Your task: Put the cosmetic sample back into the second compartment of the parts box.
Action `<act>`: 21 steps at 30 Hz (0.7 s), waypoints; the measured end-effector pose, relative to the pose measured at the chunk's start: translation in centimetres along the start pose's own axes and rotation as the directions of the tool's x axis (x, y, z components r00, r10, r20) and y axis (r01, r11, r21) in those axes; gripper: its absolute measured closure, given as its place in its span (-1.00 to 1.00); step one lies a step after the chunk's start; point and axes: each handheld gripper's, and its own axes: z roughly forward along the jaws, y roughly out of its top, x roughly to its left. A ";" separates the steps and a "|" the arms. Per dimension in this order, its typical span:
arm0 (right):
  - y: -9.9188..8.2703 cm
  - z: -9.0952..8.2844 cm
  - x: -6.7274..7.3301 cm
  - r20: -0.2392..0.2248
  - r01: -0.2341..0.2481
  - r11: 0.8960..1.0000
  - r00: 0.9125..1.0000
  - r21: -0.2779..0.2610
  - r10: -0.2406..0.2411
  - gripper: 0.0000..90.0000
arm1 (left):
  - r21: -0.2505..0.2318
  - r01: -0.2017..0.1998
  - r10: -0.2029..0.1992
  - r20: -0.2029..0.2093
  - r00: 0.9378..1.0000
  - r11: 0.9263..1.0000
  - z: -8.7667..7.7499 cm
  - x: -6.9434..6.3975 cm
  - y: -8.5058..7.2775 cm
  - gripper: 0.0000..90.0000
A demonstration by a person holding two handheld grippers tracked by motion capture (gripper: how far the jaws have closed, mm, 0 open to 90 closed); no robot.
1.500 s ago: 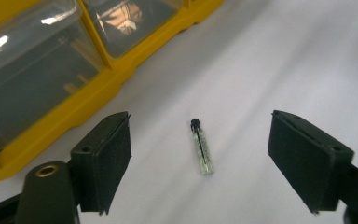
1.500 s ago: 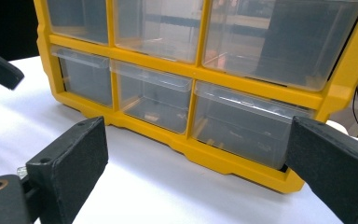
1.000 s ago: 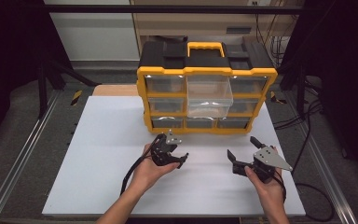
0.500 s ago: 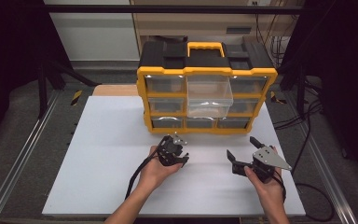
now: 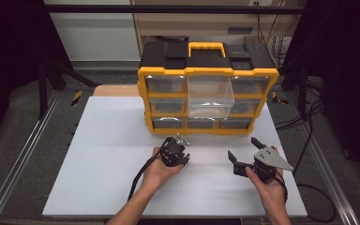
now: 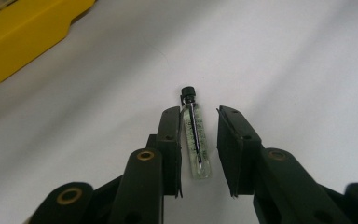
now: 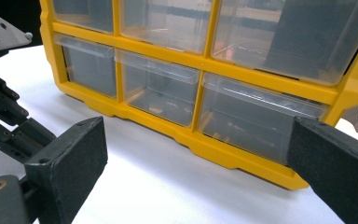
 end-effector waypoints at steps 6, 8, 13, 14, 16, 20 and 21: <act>0.0 0.0 0.0 -0.001 0.001 1.000 1.000 0.001 -0.001 -0.88 | 0.015 0.006 -0.006 0.004 1.000 1.000 0.2 -0.1 -0.1 0.72; 0.0 0.0 0.1 -0.002 0.004 1.000 1.000 0.001 -0.004 -0.88 | 0.012 0.016 -0.016 0.001 1.000 1.000 0.2 0.0 -0.2 0.78; 0.0 0.1 0.1 -0.004 0.006 1.000 1.000 0.002 -0.006 -0.88 | 0.011 0.036 -0.036 0.013 0.999 0.999 0.0 0.2 -0.3 0.80; 0.0 0.0 0.1 -0.004 0.005 1.000 1.000 0.001 -0.005 -0.88 | 0.008 0.041 -0.041 0.022 0.999 0.999 -0.1 0.2 -0.3 0.80; 0.0 0.0 0.1 -0.004 0.006 1.000 1.000 0.001 -0.006 -0.88 | -0.005 0.057 -0.056 0.039 0.998 0.998 -0.6 0.5 -0.4 0.80; 0.0 0.1 0.1 -0.004 0.006 1.000 1.000 0.002 -0.006 -0.88 | -0.021 0.074 -0.073 0.057 0.996 0.997 -1.9 1.1 -0.5 0.80; 0.0 0.1 0.2 -0.005 0.006 1.000 1.000 0.002 -0.006 -0.88 | -0.025 0.073 -0.071 0.060 0.996 0.997 -2.1 1.3 -0.5 0.80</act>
